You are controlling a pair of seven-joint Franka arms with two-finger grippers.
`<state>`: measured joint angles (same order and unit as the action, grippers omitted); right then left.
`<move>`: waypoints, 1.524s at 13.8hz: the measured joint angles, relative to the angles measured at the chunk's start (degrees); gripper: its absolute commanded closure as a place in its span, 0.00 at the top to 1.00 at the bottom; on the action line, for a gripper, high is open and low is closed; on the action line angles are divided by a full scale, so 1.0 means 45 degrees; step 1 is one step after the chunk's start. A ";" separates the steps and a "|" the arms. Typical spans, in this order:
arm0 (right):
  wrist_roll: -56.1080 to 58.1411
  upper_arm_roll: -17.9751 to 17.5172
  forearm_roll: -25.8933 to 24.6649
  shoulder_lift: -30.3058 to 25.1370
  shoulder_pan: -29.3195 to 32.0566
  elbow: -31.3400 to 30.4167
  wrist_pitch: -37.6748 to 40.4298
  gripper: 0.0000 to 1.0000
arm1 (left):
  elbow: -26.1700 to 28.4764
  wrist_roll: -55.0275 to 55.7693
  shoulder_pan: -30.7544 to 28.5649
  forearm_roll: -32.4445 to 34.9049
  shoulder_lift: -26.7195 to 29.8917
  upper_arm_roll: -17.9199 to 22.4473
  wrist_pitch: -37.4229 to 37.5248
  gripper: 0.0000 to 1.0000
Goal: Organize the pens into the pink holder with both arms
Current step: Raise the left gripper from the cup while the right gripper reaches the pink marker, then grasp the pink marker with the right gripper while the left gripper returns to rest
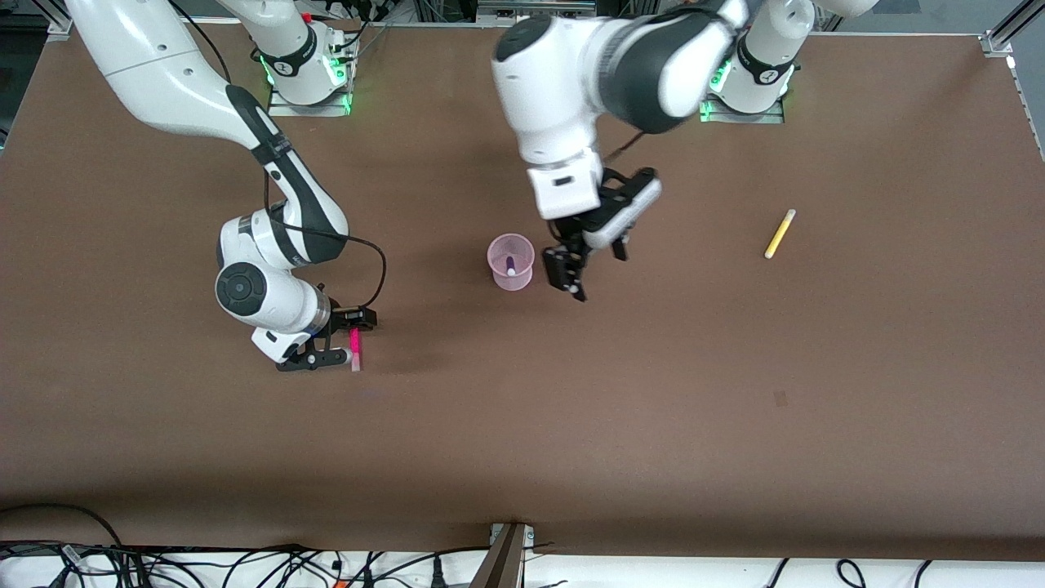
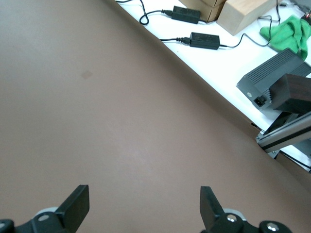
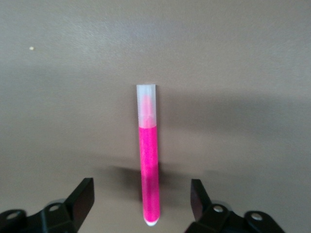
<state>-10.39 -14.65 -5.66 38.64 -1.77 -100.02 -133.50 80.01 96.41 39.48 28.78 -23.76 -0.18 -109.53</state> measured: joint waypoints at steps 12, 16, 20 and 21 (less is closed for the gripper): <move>0.0007 0.0052 -0.0025 -0.0808 0.0011 -0.1826 -0.0131 0.47 | 0.0187 -1.3493 -0.6238 -0.6013 0.1605 -0.0011 0.1024 1.00; -0.0002 0.0107 -0.0025 -0.0830 0.0028 -0.1831 -0.0510 0.57 | 0.0959 -1.7681 -0.7539 -0.6469 0.1628 -0.0021 0.1540 1.00; -0.0008 0.0112 -0.0023 -0.0770 0.0031 -0.1584 -0.0567 0.52 | 0.2013 -2.0021 -0.8038 -0.6470 0.1661 -0.0048 0.1549 1.00; -0.0010 0.0111 -0.0023 -0.0737 0.0031 -0.1562 -0.0598 0.48 | 0.2236 -2.0502 -0.8238 -0.6470 0.1733 -0.0049 0.1546 1.00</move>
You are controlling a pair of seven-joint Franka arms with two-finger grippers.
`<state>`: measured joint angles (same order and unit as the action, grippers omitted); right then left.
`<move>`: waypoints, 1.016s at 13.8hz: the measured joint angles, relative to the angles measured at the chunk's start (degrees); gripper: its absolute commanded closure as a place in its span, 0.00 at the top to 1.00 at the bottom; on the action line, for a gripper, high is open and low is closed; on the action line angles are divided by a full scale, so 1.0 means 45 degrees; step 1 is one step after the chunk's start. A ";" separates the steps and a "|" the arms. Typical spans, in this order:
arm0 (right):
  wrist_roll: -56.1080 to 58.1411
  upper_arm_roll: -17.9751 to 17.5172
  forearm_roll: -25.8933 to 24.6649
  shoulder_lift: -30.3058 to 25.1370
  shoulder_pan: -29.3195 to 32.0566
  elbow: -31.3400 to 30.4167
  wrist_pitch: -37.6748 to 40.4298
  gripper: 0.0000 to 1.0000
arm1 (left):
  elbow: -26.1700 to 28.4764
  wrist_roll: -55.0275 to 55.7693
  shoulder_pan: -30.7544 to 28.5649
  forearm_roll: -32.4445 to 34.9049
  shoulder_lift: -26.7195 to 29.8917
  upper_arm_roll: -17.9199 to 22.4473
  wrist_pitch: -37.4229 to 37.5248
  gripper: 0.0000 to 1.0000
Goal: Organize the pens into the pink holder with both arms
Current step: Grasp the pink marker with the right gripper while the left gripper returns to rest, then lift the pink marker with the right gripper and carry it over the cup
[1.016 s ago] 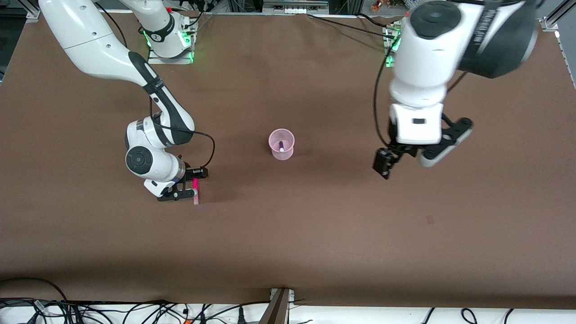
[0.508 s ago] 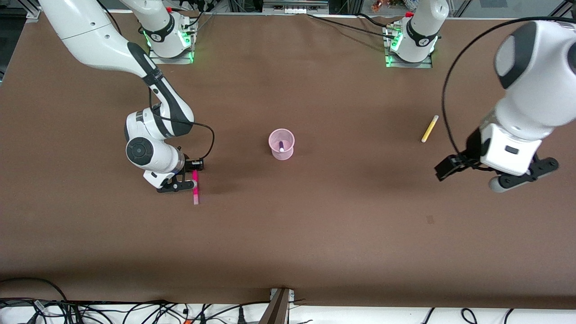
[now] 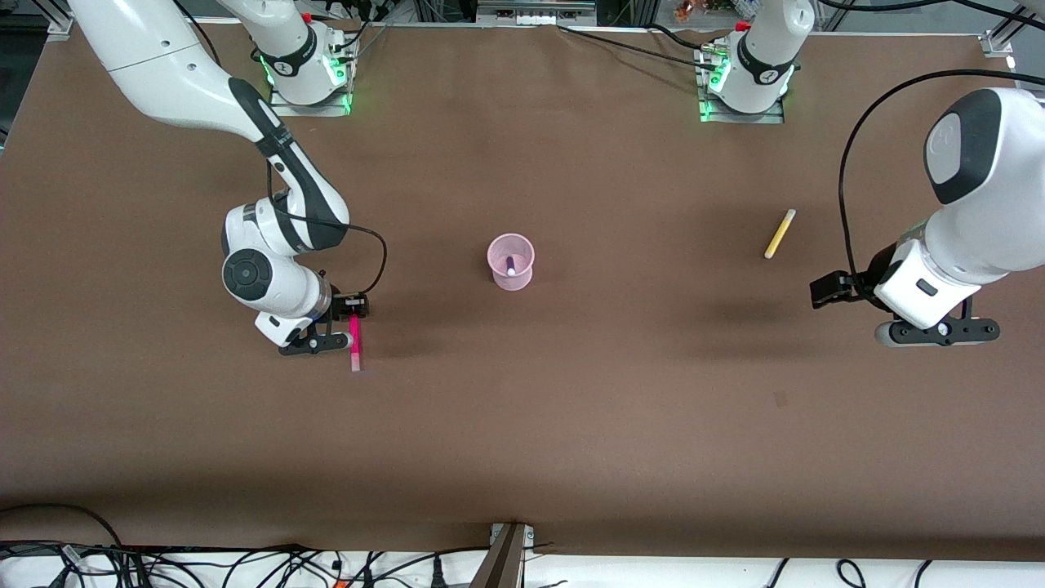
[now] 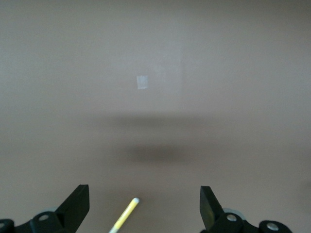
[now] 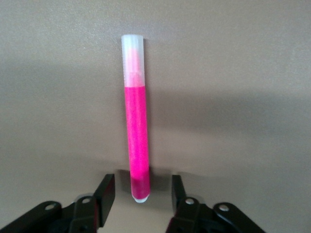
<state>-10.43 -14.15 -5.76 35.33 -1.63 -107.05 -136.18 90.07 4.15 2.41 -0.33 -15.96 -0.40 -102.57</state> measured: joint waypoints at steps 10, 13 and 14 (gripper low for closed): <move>-0.0008 -0.0001 0.0000 0.0168 -0.0010 0.0027 -0.0235 0.00 | 0.1299 -0.0753 -0.0367 0.0000 0.0982 -0.0157 -0.0531 1.00; -0.0117 -0.0025 0.0007 0.0169 -0.0014 0.0037 -0.0194 0.00 | 0.1310 -0.0733 -0.0367 0.0000 0.1122 -0.0157 -0.0554 1.00; -0.0403 -0.0111 0.0027 0.0165 -0.0015 0.0085 0.0061 0.00 | 0.1321 -0.0723 -0.0368 0.0000 0.1166 -0.0157 -0.0554 1.00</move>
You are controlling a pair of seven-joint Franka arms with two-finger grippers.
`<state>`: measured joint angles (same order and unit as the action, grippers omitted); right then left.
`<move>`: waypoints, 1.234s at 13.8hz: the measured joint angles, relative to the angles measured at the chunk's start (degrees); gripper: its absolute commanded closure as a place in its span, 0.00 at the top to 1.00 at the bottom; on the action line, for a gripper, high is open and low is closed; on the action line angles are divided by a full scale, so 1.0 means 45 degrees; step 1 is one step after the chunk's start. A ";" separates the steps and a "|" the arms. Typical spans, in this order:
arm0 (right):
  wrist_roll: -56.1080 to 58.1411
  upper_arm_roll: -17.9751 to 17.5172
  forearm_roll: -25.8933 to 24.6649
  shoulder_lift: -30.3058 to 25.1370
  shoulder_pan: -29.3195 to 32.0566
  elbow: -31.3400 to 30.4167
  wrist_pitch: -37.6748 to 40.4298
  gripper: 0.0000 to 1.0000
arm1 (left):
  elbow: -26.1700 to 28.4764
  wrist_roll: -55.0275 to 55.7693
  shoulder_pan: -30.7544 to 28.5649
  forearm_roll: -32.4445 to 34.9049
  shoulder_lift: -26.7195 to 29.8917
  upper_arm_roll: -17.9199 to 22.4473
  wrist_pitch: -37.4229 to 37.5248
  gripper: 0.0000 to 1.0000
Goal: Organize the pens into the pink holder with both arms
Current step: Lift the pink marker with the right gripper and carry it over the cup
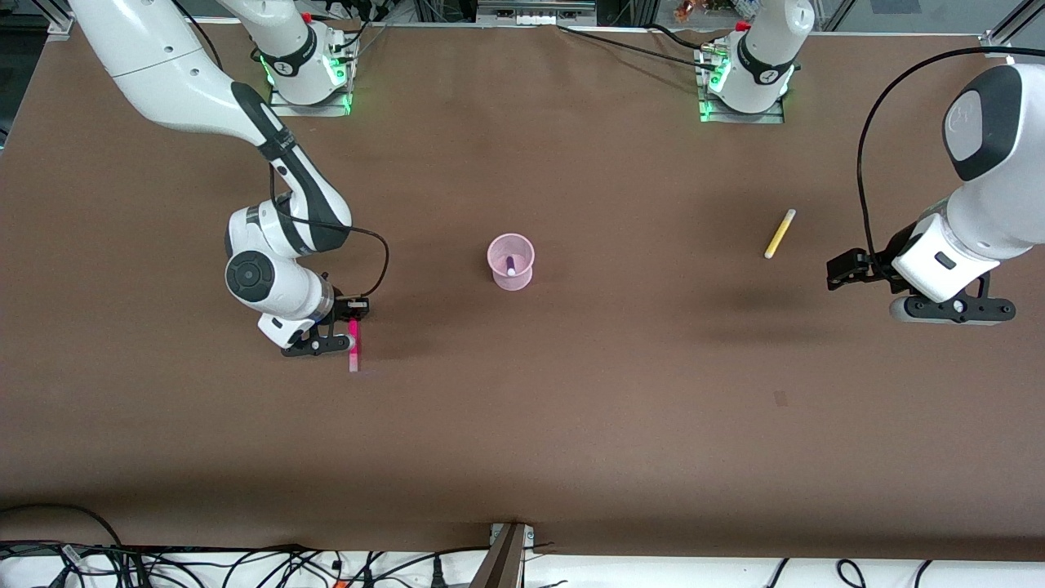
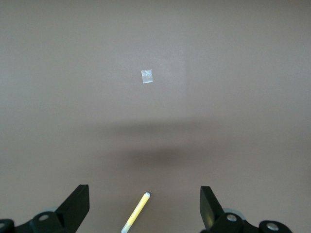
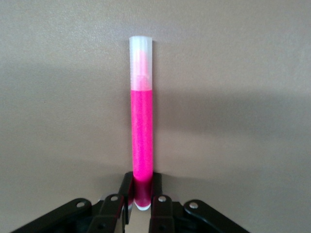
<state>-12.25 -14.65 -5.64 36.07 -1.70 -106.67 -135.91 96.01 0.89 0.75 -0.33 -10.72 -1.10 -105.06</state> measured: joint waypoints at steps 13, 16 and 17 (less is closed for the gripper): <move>-1.1416 -0.3676 0.7570 -0.1230 -0.0522 0.2439 0.5415 0.00 | 0.0002 0.0016 -0.1642 0.0000 0.0449 -0.1641 -0.0103 1.00; -1.3522 -0.3713 0.8710 -0.0938 -0.1243 0.2647 0.4500 0.00 | -0.0041 0.0016 -0.1979 0.0000 0.0478 -0.1967 -0.0137 1.00; -1.3890 -0.3717 0.8813 -0.0767 -0.1492 0.2700 0.4068 0.00 | -0.0045 0.0015 -0.1999 0.0000 0.0483 -0.1968 -0.0138 1.00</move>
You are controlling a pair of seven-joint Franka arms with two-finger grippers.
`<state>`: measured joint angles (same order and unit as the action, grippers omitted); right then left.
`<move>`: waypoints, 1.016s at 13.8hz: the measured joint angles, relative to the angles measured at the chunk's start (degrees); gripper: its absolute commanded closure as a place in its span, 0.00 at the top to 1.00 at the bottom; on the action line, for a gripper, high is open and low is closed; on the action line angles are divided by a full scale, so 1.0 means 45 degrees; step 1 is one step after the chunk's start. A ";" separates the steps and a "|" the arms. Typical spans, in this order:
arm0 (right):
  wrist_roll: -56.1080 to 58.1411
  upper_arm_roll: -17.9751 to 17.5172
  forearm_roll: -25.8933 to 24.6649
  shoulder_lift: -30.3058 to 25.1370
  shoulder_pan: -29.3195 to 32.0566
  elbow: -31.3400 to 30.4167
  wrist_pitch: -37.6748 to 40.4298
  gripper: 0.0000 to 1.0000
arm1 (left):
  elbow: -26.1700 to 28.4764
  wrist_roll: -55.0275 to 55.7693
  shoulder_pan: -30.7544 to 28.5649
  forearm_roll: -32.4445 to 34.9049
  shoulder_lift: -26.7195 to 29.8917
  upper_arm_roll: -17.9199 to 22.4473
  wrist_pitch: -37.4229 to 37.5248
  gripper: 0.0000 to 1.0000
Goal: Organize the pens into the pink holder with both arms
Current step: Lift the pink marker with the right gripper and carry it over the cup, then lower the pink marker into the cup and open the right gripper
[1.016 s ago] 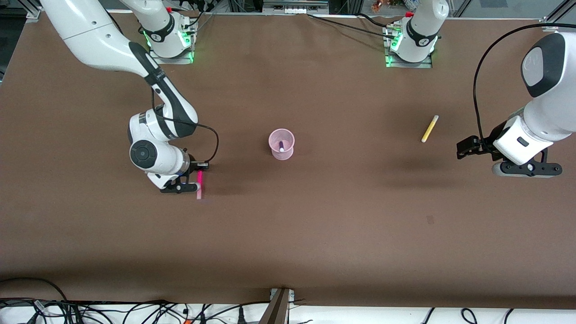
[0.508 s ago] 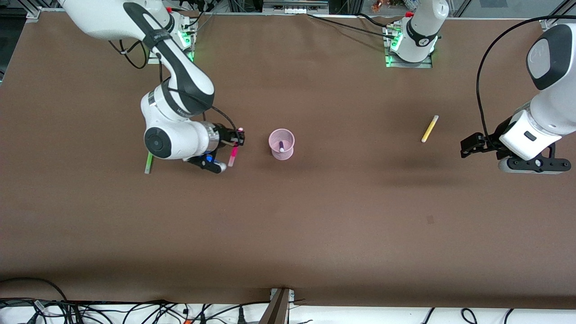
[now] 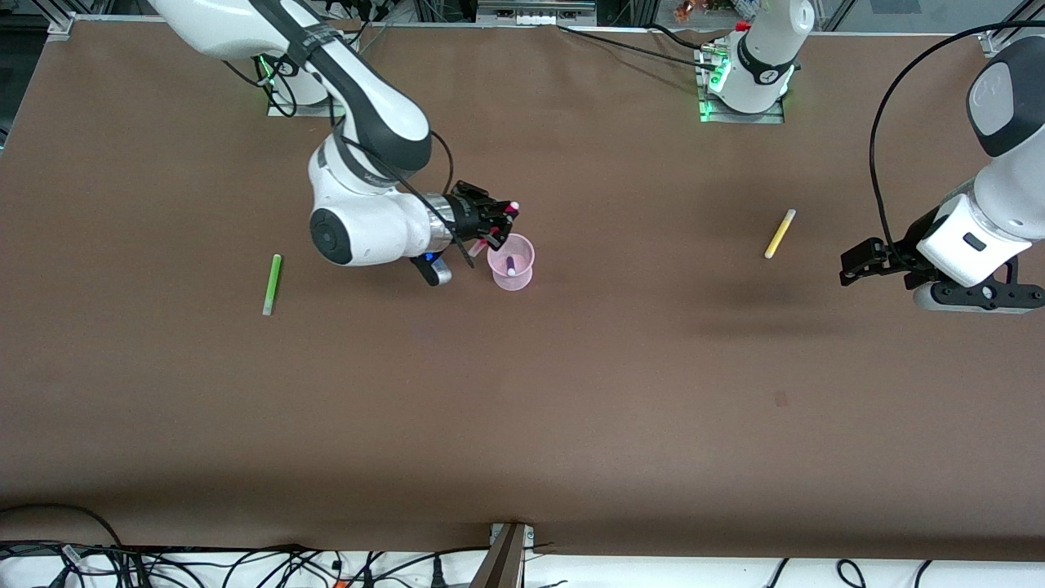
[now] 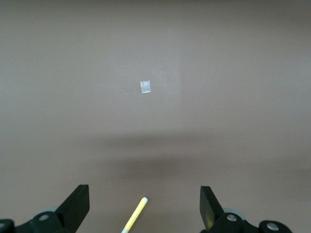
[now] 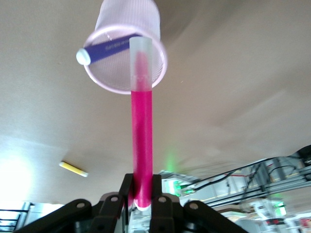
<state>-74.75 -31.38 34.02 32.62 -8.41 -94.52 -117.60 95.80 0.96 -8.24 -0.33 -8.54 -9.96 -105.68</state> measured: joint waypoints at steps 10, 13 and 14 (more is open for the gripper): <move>-0.0611 0.0003 0.0461 0.1226 -0.0822 0.0375 -0.1528 0.00 | 0.0066 0.0264 -0.0034 0.0000 -0.0049 -0.0153 0.0004 1.00; -0.0817 0.0016 0.0879 0.1540 -0.0823 0.0375 -0.1780 0.00 | 0.0085 0.0272 -0.0034 0.0000 -0.0099 -0.0153 0.0004 1.00; -0.0846 0.0020 0.0902 0.1645 -0.0823 0.0376 -0.1855 0.06 | 0.0086 0.0279 -0.0034 0.0000 -0.0113 -0.0153 0.0004 1.00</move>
<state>-78.56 -31.29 38.07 40.02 -12.12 -92.83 -125.95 96.19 2.22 -8.40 -0.33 -9.05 -10.65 -105.67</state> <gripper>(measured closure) 0.819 0.000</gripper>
